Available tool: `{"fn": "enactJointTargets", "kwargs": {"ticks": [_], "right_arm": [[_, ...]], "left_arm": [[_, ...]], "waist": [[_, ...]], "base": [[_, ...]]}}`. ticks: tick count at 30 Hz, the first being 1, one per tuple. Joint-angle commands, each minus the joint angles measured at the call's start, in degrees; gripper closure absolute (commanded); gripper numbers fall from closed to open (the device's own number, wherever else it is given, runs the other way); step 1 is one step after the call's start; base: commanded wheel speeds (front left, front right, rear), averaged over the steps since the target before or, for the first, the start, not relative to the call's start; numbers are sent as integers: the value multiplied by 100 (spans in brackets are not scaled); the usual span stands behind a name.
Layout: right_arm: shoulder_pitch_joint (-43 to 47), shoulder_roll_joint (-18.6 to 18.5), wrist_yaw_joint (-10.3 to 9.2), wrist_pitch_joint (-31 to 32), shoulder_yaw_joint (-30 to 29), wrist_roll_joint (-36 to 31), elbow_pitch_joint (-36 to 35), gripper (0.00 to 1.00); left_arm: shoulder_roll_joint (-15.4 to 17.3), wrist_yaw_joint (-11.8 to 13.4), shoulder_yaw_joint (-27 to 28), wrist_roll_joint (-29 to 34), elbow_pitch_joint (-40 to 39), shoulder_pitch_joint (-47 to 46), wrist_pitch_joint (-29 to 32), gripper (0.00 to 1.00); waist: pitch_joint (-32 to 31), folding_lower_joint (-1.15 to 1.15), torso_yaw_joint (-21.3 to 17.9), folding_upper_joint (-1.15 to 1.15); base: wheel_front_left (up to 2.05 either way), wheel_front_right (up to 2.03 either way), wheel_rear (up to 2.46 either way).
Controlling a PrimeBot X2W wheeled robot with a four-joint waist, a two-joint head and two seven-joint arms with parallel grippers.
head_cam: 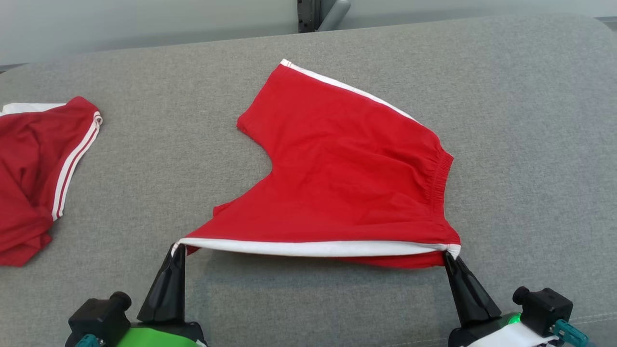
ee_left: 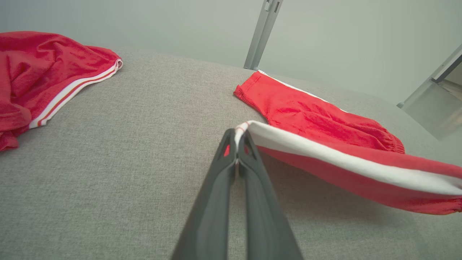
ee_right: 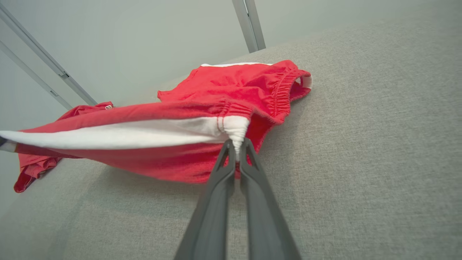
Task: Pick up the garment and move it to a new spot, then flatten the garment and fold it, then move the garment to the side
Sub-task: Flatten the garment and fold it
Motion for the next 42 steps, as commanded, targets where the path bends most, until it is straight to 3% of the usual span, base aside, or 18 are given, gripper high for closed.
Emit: {"fn": "enactJointTargets", "kwargs": {"ticks": [1,8,17,26,39,40,41,42], "right_arm": [[-79,19,-2,-24,10,15,66,100],[-745,252,-2,47,-154,-28,232,100],[-2192,565,-2,769,-552,-82,466,100],[-3252,621,-2,821,-559,-68,885,100],[-4010,622,-2,380,-180,467,1719,100],[-4034,620,-2,347,-140,452,1764,81],[-4036,618,-2,319,-117,444,1800,52],[-4029,621,-1,288,-72,396,1814,13]], "left_arm": [[33,26,56,-32,-17,-89,10,100],[231,-114,88,89,12,-893,109,100],[680,-603,-15,181,627,-3023,622,100],[737,-863,-380,97,2079,-4918,959,100],[533,-948,-846,-83,4396,-6608,589,100],[514,-951,-872,-109,4521,-6663,543,92],[501,-953,-887,-108,4621,-6719,459,59],[494,-954,-914,-108,4710,-6739,372,0]], "waist": [[43,1,-65,0],[375,1,-364,0],[1305,1,-726,0],[1963,1,-1025,0],[2274,1,-1275,0],[2270,1,-1282,0],[2266,1,-1283,0],[2249,1,-1277,0]], "base": [[0,0,0],[0,0,0],[0,0,0],[0,0,0],[0,0,0],[0,0,0],[0,0,0],[0,0,0]]}}
